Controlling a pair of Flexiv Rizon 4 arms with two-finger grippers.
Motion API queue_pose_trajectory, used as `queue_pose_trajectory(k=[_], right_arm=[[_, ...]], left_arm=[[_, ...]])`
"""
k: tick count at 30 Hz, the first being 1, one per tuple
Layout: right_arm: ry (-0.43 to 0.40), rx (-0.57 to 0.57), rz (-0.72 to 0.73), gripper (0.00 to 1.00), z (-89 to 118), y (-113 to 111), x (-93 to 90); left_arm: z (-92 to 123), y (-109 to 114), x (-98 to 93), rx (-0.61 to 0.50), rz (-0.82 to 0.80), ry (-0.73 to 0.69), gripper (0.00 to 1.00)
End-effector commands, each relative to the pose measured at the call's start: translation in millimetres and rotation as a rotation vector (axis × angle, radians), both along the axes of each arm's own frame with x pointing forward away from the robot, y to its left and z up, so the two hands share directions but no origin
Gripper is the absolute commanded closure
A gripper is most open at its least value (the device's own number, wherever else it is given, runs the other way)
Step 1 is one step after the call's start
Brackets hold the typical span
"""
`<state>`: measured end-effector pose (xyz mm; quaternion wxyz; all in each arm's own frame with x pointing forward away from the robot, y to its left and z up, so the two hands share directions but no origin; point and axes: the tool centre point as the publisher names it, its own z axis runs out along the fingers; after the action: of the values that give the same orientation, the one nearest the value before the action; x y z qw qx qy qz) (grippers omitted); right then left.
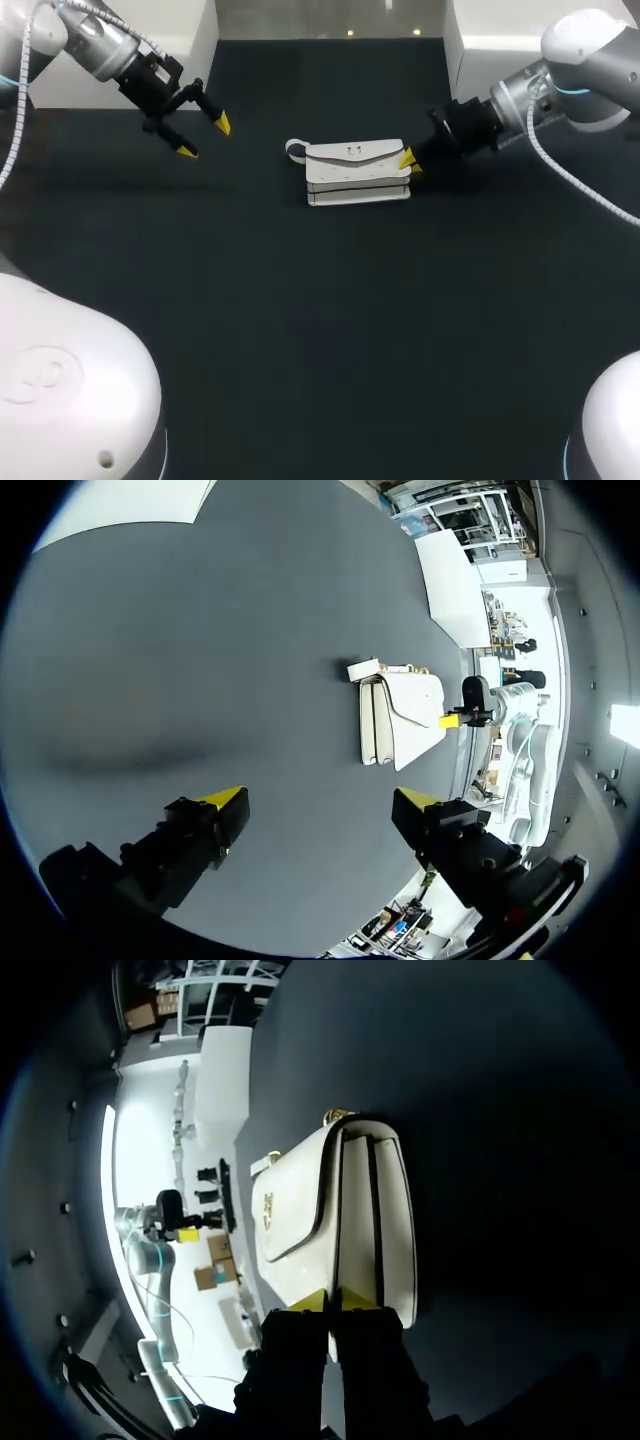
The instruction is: Pick up the bag, open it, inspect its contents, close it, and place it on the opposite side
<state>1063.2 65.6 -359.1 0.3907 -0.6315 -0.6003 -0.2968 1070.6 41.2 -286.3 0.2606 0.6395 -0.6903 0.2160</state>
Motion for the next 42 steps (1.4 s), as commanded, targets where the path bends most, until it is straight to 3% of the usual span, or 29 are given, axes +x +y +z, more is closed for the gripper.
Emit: queue_pose_trajectory(k=[1, 7, 16, 25, 34, 42], right_arm=[[0.006, 0.001, 0.008, 1.00, -0.1, -0.3, 3.8], [-0.010, -0.018, 0.008, 1.00, 1.2, -8.8, 4.8], [-0.065, -0.100, -0.048, 1.00, 9.0, -96.5, 17.4], [-0.092, -0.192, -0.058, 1.00, 4.3, -177.0, 36.0], [-0.131, -0.227, -0.082, 1.00, 7.6, -231.5, 45.3], [-0.138, -0.238, -0.120, 1.00, 6.7, -265.6, 49.7]], left_arm=[[-0.8, 0.1, 2.2, -0.002, -0.003, 0.004, 0.00], [9.3, 11.9, 0.9, 0.038, -0.023, -0.022, 0.00], [18.8, 48.7, -1.4, 0.232, -0.108, -0.067, 0.00], [23.4, 77.5, 2.2, 0.378, -0.137, -0.113, 0.00], [26.9, 96.6, 6.0, 0.456, -0.142, -0.154, 0.00], [27.1, 109.2, 7.1, 0.489, -0.104, -0.158, 0.00]])
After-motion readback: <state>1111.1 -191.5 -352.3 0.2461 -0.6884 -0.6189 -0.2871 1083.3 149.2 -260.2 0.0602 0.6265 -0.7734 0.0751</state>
